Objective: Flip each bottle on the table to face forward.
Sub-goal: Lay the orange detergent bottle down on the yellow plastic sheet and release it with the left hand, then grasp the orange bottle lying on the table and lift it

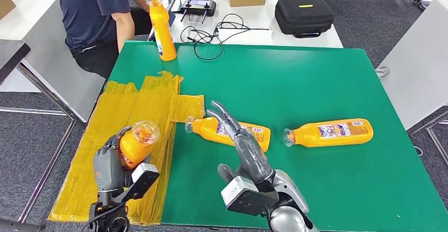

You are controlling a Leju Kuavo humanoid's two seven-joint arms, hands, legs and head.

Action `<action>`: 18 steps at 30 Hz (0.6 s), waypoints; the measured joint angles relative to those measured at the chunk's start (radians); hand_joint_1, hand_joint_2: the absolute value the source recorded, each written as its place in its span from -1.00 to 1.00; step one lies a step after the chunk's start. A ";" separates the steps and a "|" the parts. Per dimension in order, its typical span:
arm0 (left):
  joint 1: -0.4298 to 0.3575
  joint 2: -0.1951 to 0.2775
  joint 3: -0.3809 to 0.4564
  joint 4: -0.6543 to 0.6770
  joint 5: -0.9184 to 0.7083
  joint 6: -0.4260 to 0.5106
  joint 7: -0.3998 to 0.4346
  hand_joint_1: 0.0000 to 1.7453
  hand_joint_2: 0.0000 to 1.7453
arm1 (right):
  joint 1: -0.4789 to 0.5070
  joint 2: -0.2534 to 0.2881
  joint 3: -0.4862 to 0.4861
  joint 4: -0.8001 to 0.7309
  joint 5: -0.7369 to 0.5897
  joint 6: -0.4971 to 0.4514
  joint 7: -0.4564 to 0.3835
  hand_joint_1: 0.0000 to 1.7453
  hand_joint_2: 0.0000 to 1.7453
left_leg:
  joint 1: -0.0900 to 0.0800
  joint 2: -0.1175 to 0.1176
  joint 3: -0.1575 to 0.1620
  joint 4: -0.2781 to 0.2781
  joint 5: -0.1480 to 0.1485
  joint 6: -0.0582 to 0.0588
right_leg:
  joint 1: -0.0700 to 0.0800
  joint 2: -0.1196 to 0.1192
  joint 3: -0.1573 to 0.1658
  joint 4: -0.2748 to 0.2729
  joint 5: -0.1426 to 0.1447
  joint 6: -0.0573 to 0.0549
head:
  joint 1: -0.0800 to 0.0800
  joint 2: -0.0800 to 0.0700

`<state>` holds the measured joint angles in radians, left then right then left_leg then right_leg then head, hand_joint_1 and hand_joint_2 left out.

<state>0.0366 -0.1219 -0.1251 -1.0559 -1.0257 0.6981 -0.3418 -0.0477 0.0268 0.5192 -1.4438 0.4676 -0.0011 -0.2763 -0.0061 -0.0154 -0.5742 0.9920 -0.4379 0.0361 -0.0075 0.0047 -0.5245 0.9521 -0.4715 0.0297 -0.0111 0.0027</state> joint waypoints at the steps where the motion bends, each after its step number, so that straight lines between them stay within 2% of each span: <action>1: -0.016 0.002 -0.015 0.022 -0.014 -0.001 0.007 1.00 1.00 | -0.008 -0.001 0.000 0.009 -0.007 0.000 0.000 -1.00 -1.00 | 0.000 0.000 0.000 0.000 0.000 0.000 | 0.000 0.000 0.000 0.000 0.000 0.000 | 0.000 0.000; 6: -0.110 0.005 -0.096 0.157 -0.023 -0.027 0.023 1.00 1.00 | -0.046 -0.002 0.002 0.051 -0.025 -0.003 0.000 -1.00 -1.00 | 0.000 0.000 0.000 0.000 0.000 0.000 | 0.000 0.000 0.001 0.000 0.000 0.000 | 0.000 0.000; 7: -0.129 0.006 -0.112 0.186 -0.026 -0.039 0.029 0.75 1.00 | -0.052 -0.001 0.002 0.060 -0.027 -0.004 0.000 -1.00 -1.00 | 0.000 0.000 0.000 0.000 0.000 0.000 | 0.000 0.000 0.001 0.000 0.000 0.000 | 0.000 0.000; 9: -0.168 0.008 -0.142 0.242 -0.040 -0.064 0.049 -0.25 1.00 | -0.063 0.002 0.002 0.076 -0.027 -0.007 -0.001 -1.00 -1.00 | 0.000 -0.001 0.000 0.000 0.000 0.000 | 0.000 0.000 0.001 0.000 0.000 0.000 | 0.000 0.000; 10: -0.187 0.009 -0.159 0.271 -0.051 -0.079 0.065 -0.75 0.50 | -0.068 0.005 0.002 0.084 -0.027 -0.008 -0.003 -1.00 -1.00 | 0.000 -0.001 0.001 0.000 0.000 0.000 | 0.000 -0.001 0.001 0.000 0.000 0.000 | 0.000 0.000; 11: -0.205 0.010 -0.175 0.298 -0.062 -0.095 0.083 -1.00 0.00 | -0.073 0.008 0.002 0.092 -0.026 -0.008 -0.005 -1.00 -1.00 | 0.000 -0.001 0.001 0.000 0.000 0.000 | 0.000 -0.001 0.002 0.000 0.000 0.000 | 0.000 0.000; 13: -0.239 0.013 -0.208 0.354 -0.084 -0.134 0.121 -1.00 -1.00 | -0.083 0.015 0.002 0.108 -0.024 -0.008 -0.012 -1.00 -1.00 | 0.000 -0.001 0.001 0.000 0.000 0.000 | 0.000 -0.001 0.002 0.000 0.000 0.000 | 0.000 0.000; 18: -0.301 0.018 -0.275 0.468 -0.104 -0.256 0.157 -1.00 -1.00 | -0.101 0.033 0.002 0.147 -0.012 -0.003 -0.026 -1.00 -1.00 | 0.000 0.000 0.003 0.000 0.000 0.000 | 0.000 0.000 0.003 0.001 0.000 0.000 | 0.000 0.000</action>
<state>-0.2648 -0.1037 -0.3998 -0.5878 -1.1295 0.4416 -0.1846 -0.1490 0.0602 0.5209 -1.2968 0.4557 -0.0037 -0.3021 -0.0061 -0.0154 -0.5717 0.9920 -0.4375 0.0363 -0.0074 0.0044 -0.5216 0.9526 -0.4713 0.0299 -0.0112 0.0027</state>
